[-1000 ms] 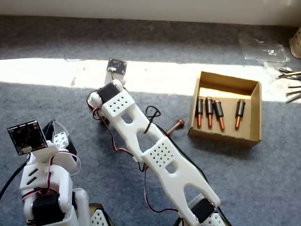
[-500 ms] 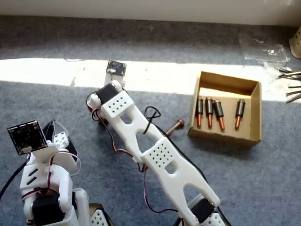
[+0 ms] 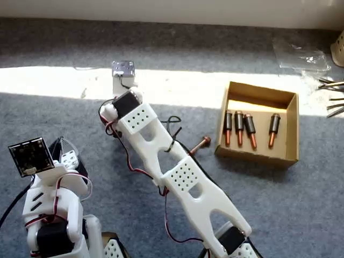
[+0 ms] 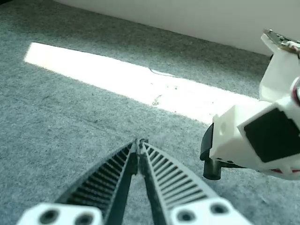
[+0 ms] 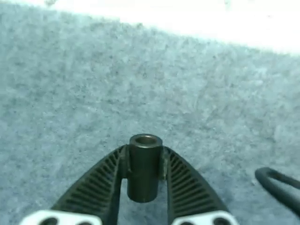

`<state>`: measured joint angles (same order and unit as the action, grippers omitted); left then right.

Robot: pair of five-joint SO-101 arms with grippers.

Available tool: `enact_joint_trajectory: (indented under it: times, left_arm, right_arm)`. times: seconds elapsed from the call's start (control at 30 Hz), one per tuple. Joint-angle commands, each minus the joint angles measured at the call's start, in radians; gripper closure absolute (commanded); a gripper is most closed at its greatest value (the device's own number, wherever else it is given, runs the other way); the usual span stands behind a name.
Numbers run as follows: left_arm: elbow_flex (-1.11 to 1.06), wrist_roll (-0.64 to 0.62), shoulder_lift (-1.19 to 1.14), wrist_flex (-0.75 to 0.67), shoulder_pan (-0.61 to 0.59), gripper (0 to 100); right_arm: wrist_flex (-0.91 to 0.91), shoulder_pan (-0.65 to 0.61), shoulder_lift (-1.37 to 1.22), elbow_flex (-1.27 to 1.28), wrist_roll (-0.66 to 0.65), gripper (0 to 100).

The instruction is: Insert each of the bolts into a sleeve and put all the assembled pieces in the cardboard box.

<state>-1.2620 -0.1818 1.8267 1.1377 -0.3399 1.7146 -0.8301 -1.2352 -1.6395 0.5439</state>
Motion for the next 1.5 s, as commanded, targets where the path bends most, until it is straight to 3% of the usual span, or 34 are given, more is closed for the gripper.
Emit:
enact_joint_trajectory:
  times: [0.0,0.43,0.63,0.83,1.07,1.47]
  left_arm:
    - [0.019,0.006,-0.001,-0.003,-0.012,97]
    - [-0.018,0.006,-0.001,-0.005,-0.005,97]
    - [-0.079,0.005,-0.001,-0.089,-0.004,97]
    - [-0.094,0.005,-0.001,-0.110,-0.001,97]
    - [-0.096,0.005,-0.001,-0.104,0.096,97]
    - [-0.096,0.005,-0.001,-0.103,0.104,97]
  right_arm:
    - [0.010,0.022,0.143,-0.154,-0.074,99.5]
    - [0.039,0.094,0.363,-0.154,-0.368,99.5]
    - [0.047,0.171,0.486,-0.154,-0.503,99.5]
    - [0.050,0.275,0.670,-0.154,-0.508,99.5]
    - [0.051,0.401,0.831,-0.154,-0.508,99.5]
    - [0.051,0.412,1.033,-0.151,-0.508,99.5]
